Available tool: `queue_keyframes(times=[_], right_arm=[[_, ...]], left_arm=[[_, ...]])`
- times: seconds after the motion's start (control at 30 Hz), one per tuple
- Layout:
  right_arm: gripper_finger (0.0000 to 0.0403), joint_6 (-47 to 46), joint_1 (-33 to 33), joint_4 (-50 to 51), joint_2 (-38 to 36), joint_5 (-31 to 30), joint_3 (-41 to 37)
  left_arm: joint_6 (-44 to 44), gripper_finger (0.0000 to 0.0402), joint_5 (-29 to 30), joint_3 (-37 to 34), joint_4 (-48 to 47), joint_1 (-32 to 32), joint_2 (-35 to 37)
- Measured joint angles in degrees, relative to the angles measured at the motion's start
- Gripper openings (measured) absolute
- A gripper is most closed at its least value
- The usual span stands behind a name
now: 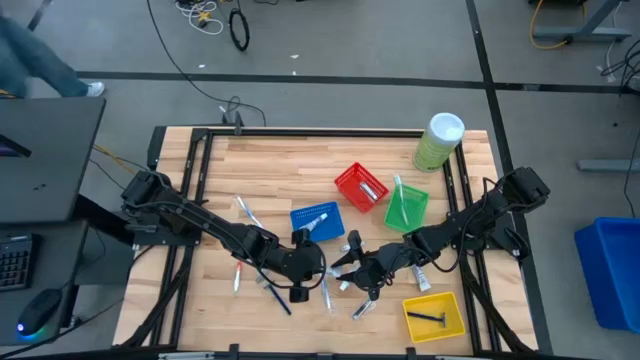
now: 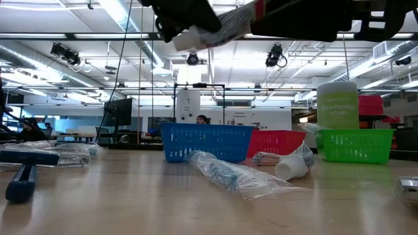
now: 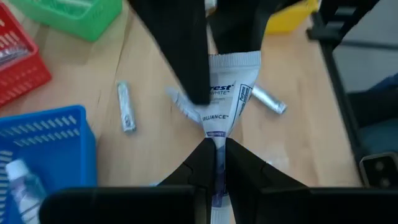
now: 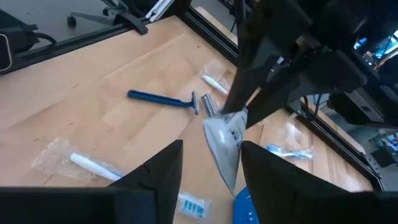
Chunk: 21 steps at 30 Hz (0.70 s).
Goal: Pick & Place Travel size toiletries
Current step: Put the white toothpaste into the blue bin
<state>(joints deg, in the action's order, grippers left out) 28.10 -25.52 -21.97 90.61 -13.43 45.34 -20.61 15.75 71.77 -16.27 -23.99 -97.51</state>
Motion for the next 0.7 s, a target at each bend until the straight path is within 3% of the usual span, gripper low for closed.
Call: queue_keyframes(times=[0.37,0.7], right_arm=[[0.0086,-0.2,0.1,-0.3,0.0,0.0,0.0],[0.0057,-0.8,0.1,-0.3,0.0,0.0,0.0]], left_arm=[[-3.6,0.0036,-0.3,0.0,0.8,0.0,0.0],[-5.3,0.0037,-0.2,0.0,0.7,0.0,0.0]])
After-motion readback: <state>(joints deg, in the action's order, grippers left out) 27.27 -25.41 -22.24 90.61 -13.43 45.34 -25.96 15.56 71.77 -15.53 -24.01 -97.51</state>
